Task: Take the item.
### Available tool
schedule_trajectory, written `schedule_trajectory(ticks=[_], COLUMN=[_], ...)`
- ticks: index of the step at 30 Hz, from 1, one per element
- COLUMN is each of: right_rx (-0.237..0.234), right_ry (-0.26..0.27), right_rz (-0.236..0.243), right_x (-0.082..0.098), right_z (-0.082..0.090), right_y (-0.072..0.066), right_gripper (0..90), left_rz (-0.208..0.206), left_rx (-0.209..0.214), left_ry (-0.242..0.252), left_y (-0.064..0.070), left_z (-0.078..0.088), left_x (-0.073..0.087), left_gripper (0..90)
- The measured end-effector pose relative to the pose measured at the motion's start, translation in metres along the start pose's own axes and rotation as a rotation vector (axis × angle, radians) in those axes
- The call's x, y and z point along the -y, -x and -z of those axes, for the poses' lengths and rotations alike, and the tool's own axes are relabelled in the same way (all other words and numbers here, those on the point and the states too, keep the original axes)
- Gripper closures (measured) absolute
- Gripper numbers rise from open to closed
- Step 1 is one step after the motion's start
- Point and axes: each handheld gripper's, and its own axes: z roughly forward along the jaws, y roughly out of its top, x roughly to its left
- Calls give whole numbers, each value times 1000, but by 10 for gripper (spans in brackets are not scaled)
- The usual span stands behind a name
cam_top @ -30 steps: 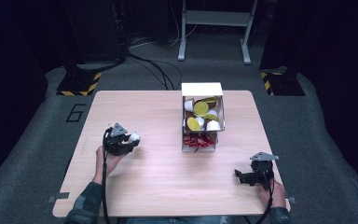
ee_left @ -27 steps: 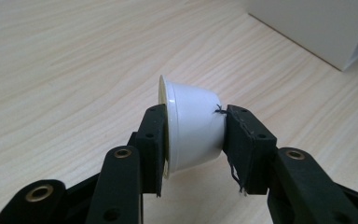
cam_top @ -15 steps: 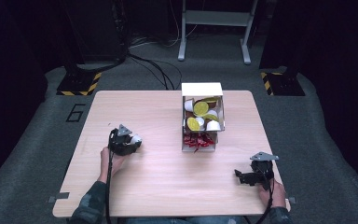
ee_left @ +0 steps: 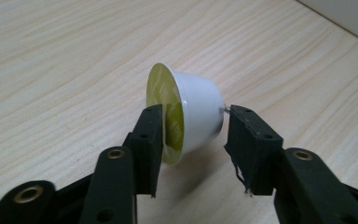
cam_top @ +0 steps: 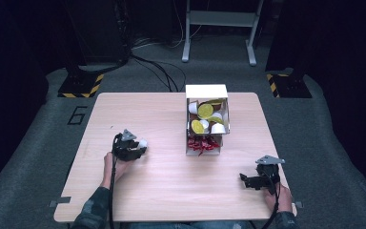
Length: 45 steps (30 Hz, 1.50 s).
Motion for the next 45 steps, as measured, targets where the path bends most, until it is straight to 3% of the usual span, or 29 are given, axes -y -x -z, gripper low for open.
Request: schedule_trajectory(ticks=[5, 10, 17, 31, 45], right_rx=[0, 0, 0, 0, 1], right_ry=[0, 0, 0, 0, 0], right_rz=[0, 0, 0, -1, -2], right_x=[0, 0, 0, 0, 0], right_z=[0, 0, 0, 0, 0], right_y=[0, 0, 0, 0, 0], right_gripper=[0, 0, 0, 0, 0], left_rz=[22, 42, 79, 145, 189], left_rx=[20, 32, 18, -57, -119], left_ry=[20, 30, 68, 155, 153], left_y=[3, 3, 1, -7, -10], left_z=[10, 22, 38, 77, 106], left_x=[-1, -2, -1, 13, 54], left_gripper=[451, 316, 165, 96, 53])
